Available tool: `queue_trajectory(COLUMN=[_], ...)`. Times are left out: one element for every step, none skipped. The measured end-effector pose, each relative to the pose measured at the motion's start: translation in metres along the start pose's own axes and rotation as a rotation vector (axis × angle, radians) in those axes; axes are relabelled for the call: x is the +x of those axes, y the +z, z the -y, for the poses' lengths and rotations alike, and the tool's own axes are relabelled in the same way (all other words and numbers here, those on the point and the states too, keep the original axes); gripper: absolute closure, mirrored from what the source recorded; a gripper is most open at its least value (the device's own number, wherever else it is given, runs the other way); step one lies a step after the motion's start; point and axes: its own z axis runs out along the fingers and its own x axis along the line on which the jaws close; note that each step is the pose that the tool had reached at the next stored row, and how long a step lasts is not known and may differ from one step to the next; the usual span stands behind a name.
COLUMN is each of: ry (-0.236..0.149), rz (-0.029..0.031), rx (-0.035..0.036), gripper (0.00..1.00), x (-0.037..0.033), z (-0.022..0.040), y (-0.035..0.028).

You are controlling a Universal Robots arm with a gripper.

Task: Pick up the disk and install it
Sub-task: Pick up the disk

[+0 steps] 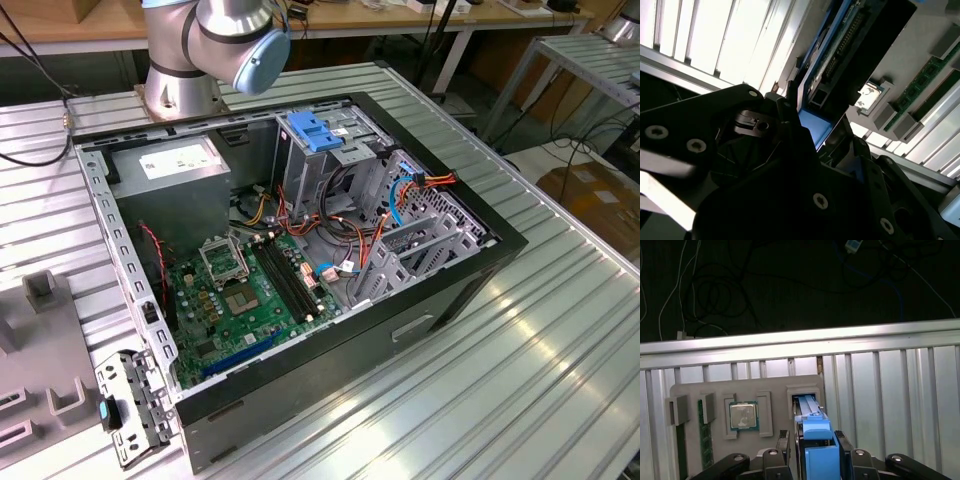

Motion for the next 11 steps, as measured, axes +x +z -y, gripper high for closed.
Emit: queue_trajectory(ry=[0.0, 0.0, 0.0, 0.0, 0.0, 0.0, 0.0, 0.0, 0.0, 0.0, 0.0], rz=[0.0001, 0.0002, -0.0001, 0.0, 0.0001, 0.0001, 0.0, 0.0, 0.0, 0.0, 0.0], rx=[0.0002, 0.0003, 0.0001, -0.0001, 0.0002, 0.0002, 0.0001, 0.0, 0.0, 0.0, 0.0001], gripper=[0.52, 0.52, 0.52, 0.52, 0.52, 0.52, 0.52, 0.52, 0.52, 0.52, 0.52], x=[-0.0001, -0.0005, -0.0009, -0.0016, -0.0021, -0.0022, -0.0022, -0.0022, -0.0022, -0.0024, -0.0026], z=[0.0, 0.0, -0.0001, -0.0002, -0.0002, -0.0002, -0.0002, -0.0002, -0.0002, -0.0002, -0.0002], y=[0.0002, 0.0003, 0.0002, 0.0002, 0.0004, 0.0005, 0.0004, 0.0004, 0.0004, 0.0005, 0.0005])
